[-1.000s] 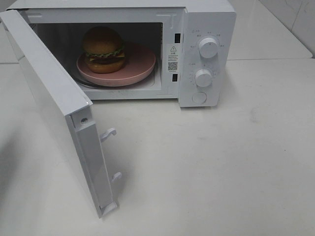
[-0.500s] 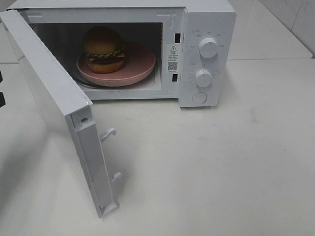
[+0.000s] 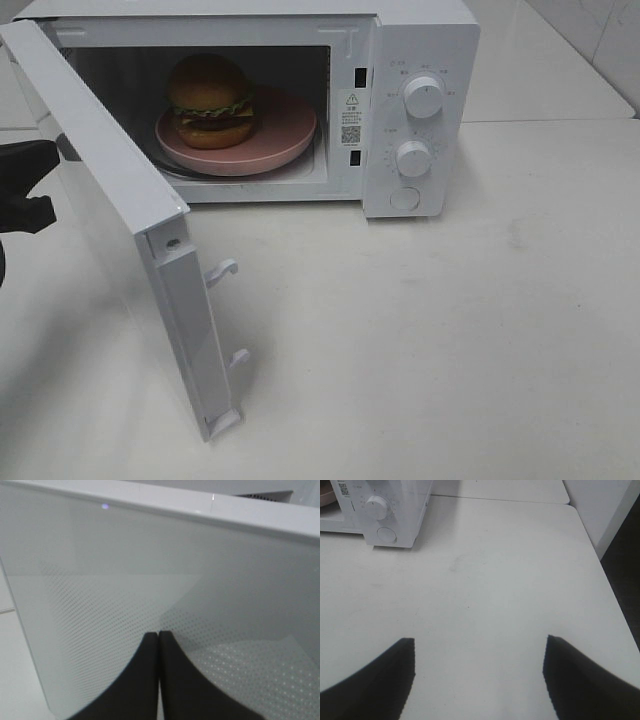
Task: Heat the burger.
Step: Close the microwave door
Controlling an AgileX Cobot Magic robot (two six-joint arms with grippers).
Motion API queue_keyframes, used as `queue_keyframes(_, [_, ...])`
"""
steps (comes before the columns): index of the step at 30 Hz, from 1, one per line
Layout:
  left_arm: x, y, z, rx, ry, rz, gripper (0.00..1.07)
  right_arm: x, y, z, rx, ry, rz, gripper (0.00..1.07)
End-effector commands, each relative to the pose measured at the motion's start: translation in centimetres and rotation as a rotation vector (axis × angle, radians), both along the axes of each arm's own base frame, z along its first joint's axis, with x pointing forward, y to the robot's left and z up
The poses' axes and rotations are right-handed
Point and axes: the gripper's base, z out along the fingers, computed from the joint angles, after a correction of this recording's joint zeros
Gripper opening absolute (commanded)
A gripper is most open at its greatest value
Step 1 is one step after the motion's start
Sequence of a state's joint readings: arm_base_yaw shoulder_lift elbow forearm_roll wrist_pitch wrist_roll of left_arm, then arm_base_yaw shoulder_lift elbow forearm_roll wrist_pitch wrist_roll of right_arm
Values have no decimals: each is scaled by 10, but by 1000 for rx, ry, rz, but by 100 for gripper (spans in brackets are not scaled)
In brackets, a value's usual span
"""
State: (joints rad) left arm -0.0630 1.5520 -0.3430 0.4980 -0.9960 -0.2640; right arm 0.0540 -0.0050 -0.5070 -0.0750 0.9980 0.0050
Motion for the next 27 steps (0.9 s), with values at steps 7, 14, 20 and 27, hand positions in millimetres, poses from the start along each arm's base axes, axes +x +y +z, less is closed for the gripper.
queue_keyframes(7, [-2,-30,7,-52,-35,-4,0,-4,0,-1,5,-33,-10,71])
queue_keyframes(14, [4,-49,8,-76,-37,-14,0,-4,0,-1,5,-33,-10,71])
queue_keyframes(20, [11,-68,4,-107,-15,-18,0,-4,0,-1,5,-33,-10,71])
queue_keyframes(27, [18,-97,1,-110,-24,-17,0,-4,0,-1,5,-33,-10,71])
